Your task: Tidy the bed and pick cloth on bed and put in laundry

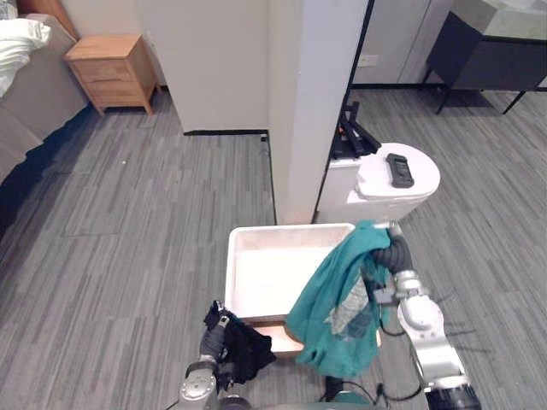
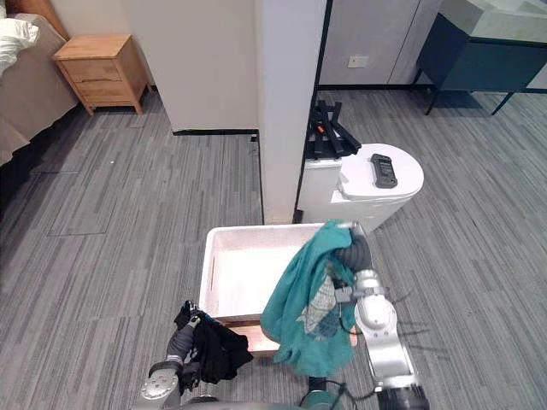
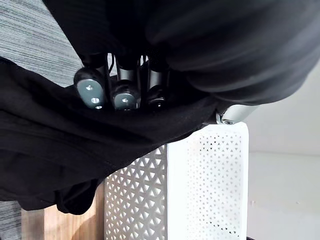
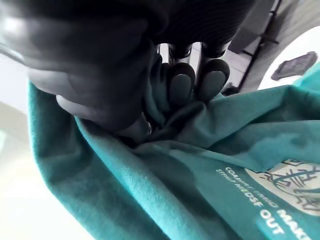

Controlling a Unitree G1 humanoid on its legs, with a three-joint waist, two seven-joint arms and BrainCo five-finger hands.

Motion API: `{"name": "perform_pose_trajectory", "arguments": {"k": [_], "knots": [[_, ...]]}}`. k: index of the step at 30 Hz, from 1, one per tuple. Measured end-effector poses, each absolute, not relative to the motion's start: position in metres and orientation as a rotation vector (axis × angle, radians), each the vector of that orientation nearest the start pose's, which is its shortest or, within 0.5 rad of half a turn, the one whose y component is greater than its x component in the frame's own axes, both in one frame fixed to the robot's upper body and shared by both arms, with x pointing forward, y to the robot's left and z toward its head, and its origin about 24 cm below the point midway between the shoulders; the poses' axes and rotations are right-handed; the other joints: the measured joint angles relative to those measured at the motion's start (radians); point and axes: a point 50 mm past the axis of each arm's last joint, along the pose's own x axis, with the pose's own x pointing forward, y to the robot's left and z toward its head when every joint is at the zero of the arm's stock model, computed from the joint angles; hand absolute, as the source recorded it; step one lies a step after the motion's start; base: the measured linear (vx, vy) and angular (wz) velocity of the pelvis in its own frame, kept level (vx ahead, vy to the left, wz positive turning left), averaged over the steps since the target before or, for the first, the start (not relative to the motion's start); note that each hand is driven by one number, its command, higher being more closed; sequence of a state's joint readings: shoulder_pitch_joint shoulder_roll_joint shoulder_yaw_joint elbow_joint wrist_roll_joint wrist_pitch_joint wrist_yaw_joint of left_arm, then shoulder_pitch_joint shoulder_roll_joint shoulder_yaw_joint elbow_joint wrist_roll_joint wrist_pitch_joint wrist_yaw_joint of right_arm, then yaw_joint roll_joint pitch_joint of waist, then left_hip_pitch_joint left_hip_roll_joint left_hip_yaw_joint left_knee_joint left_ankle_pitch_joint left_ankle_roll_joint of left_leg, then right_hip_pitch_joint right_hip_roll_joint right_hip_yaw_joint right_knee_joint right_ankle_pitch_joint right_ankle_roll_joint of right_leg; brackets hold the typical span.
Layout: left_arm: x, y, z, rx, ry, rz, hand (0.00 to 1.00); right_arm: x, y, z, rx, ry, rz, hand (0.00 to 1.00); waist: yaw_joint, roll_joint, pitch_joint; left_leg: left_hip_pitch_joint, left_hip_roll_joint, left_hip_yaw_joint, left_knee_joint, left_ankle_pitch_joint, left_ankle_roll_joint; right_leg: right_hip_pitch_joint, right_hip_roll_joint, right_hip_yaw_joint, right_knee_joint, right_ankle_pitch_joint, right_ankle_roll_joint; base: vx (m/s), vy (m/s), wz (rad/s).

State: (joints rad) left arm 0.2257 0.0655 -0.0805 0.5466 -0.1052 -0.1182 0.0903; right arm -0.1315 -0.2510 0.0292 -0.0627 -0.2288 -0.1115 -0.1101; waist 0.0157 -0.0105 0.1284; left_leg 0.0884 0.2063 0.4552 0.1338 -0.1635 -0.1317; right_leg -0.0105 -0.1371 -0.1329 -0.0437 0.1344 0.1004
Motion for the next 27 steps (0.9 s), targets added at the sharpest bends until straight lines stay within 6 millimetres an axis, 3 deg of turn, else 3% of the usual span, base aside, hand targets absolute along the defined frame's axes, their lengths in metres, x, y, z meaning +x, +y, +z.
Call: {"name": "perform_pose_trajectory", "arguments": {"k": [4, 9, 10, 11, 13, 16, 18, 21, 22, 23, 25, 27], "knots": [[0.144, 0.168, -0.108, -0.010, 0.650, 0.120, 1.00, 0.293, -0.182, 0.145, -0.472, -0.466, -0.120, 1.00, 0.000, -0.019, 0.003, -0.019, -0.006, -0.004, -0.025, 0.018, -0.010, -0.015, -0.001, -0.003, -0.017, 0.000, 0.000, -0.09, -0.052, 0.05], [0.143, 0.168, -0.108, -0.021, 0.652, 0.124, 1.00, 0.303, -0.194, 0.189, -0.504, -0.607, -0.208, 1.00, -0.003, -0.031, 0.002, -0.002, -0.019, -0.020, -0.099, 0.068, -0.008, -0.016, -0.001, -0.020, -0.018, 0.000, 0.000, -0.04, -0.040, 0.12], [0.143, 0.168, -0.108, -0.026, 0.653, 0.126, 1.00, 0.307, -0.197, 0.204, -0.517, -0.652, -0.231, 1.00, -0.005, -0.034, 0.002, 0.000, -0.022, -0.028, -0.115, 0.079, -0.006, -0.016, -0.001, -0.028, -0.018, 0.000, 0.000, -0.04, -0.032, 0.26], [0.139, 0.167, -0.109, -0.048, 0.663, 0.135, 1.00, 0.326, -0.210, 0.271, -0.560, -0.798, -0.337, 1.00, 0.000, -0.038, 0.000, 0.032, -0.035, -0.037, -0.196, 0.131, -0.007, -0.015, 0.007, -0.034, -0.015, 0.016, 0.002, -0.04, -0.033, 0.22], [0.137, 0.167, -0.110, -0.048, 0.668, 0.136, 1.00, 0.326, -0.209, 0.277, -0.540, -0.822, -0.341, 1.00, -0.001, -0.043, -0.003, 0.034, -0.034, -0.040, -0.203, 0.136, -0.004, -0.016, 0.015, -0.035, -0.015, 0.030, 0.003, -0.02, -0.011, 0.08], [0.138, 0.166, -0.110, -0.050, 0.666, 0.133, 1.00, 0.328, -0.208, 0.275, -0.541, -0.812, -0.340, 1.00, -0.001, -0.046, -0.005, 0.033, -0.043, -0.040, -0.205, 0.136, -0.004, -0.019, 0.010, -0.035, -0.015, 0.031, 0.004, -0.01, -0.003, 0.00], [0.145, 0.164, -0.107, -0.046, 0.645, 0.117, 1.00, 0.343, -0.197, 0.250, -0.556, -0.699, -0.274, 1.00, -0.003, -0.043, -0.001, -0.018, -0.049, -0.045, -0.204, 0.146, 0.009, -0.068, -0.002, -0.034, -0.015, 0.049, 0.008, -0.10, -0.050, 0.01], [0.148, 0.160, -0.106, -0.049, 0.636, 0.105, 1.00, 0.348, -0.193, 0.234, -0.553, -0.624, -0.244, 1.00, 0.002, -0.033, 0.013, -0.023, -0.049, -0.050, -0.206, 0.147, 0.011, -0.070, -0.004, -0.036, -0.015, 0.054, 0.008, -0.06, -0.033, 0.05], [0.150, 0.157, -0.105, -0.059, 0.628, 0.103, 1.00, 0.341, -0.186, 0.216, -0.524, -0.605, -0.218, 1.00, 0.005, -0.023, 0.027, -0.029, -0.049, -0.053, -0.204, 0.146, 0.010, -0.075, -0.001, -0.038, -0.013, 0.055, 0.007, -0.03, -0.017, 0.06], [0.152, 0.157, -0.104, -0.062, 0.621, 0.104, 1.00, 0.335, -0.180, 0.206, -0.501, -0.601, -0.202, 1.00, 0.005, -0.037, 0.026, -0.033, -0.050, -0.056, -0.202, 0.147, 0.011, -0.077, -0.002, -0.042, -0.013, 0.059, 0.011, -0.04, -0.007, 0.11], [0.154, 0.158, -0.103, -0.052, 0.614, 0.101, 1.00, 0.319, -0.151, 0.146, -0.455, -0.448, -0.086, 1.00, -0.007, -0.026, 0.043, -0.079, -0.047, -0.075, -0.200, 0.150, 0.012, -0.114, -0.006, -0.050, -0.012, 0.072, 0.017, -0.03, -0.009, 0.09], [0.163, 0.156, -0.098, -0.057, 0.585, 0.094, 1.00, 0.311, -0.129, 0.109, -0.459, -0.318, 0.027, 1.00, -0.005, -0.015, 0.078, -0.087, -0.054, -0.079, -0.200, 0.151, 0.013, -0.122, -0.013, -0.047, -0.012, 0.073, 0.017, -0.02, -0.005, 0.03]]}}
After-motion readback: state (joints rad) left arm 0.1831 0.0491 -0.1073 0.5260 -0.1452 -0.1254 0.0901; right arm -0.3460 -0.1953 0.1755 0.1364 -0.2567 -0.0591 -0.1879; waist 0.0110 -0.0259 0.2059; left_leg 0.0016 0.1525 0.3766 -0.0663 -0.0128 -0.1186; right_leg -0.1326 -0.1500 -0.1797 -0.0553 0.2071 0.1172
